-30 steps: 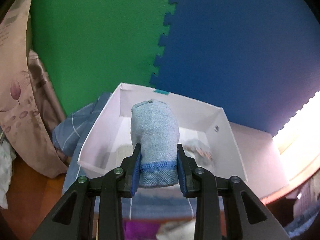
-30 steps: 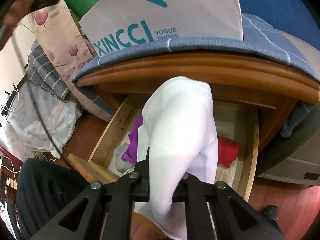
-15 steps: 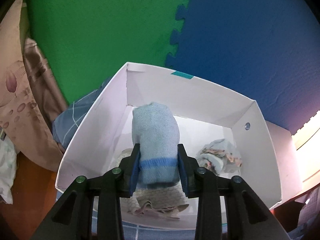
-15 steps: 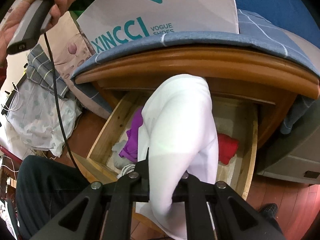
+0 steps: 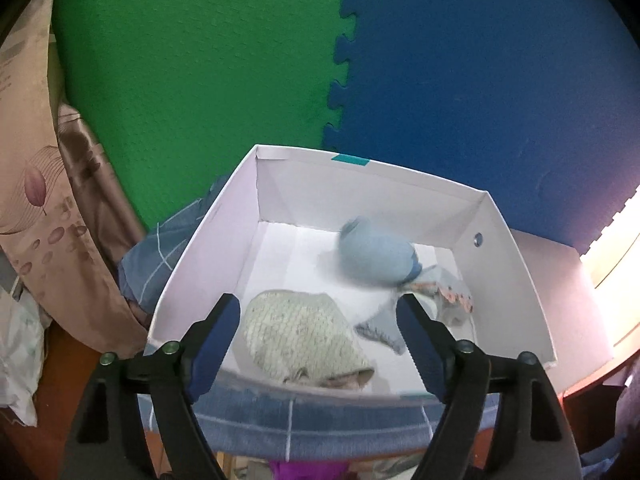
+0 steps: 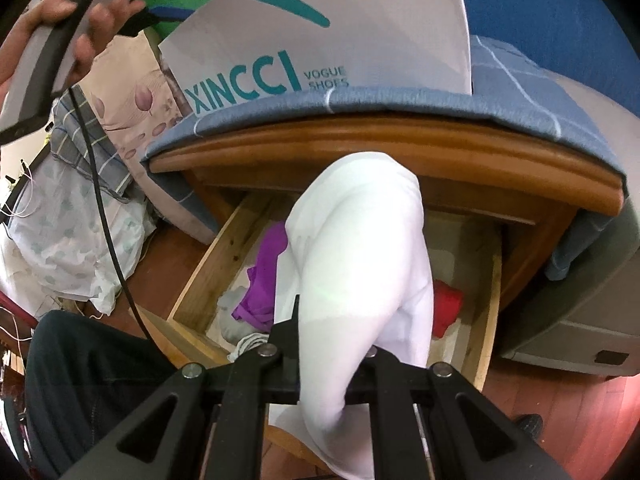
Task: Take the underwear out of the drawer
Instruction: 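Open the left tool to drop the blue sock into the white box, then carry the white underwear into the box and open the right tool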
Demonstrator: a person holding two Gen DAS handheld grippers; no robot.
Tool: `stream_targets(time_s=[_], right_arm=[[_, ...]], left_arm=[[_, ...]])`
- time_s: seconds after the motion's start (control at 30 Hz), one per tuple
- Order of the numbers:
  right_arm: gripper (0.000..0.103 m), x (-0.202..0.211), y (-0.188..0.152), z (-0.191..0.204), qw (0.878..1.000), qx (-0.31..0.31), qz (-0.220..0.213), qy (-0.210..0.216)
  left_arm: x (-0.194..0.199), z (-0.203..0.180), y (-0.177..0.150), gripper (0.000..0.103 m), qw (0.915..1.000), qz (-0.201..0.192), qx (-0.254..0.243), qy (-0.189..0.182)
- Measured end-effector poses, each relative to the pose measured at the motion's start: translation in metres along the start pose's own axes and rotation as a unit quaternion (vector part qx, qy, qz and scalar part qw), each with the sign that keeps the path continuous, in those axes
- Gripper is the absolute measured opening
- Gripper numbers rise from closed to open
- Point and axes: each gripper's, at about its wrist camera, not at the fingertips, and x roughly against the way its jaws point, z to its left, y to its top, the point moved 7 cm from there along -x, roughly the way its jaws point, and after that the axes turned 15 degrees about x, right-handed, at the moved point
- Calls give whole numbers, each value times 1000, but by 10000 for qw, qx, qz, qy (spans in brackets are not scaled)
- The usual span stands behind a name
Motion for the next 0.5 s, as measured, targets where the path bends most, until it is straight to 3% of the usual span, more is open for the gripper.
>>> stream_targets(time_s=[0.37, 0.5], right_arm=[[8, 48, 18, 9, 9993, -32, -197, -308], [8, 72, 34, 13, 9983, 114, -318, -482]], left_arm=[[50, 21, -27, 83, 9991, -184, -379, -82], [60, 32, -37, 85, 9994, -58, -245, -242]])
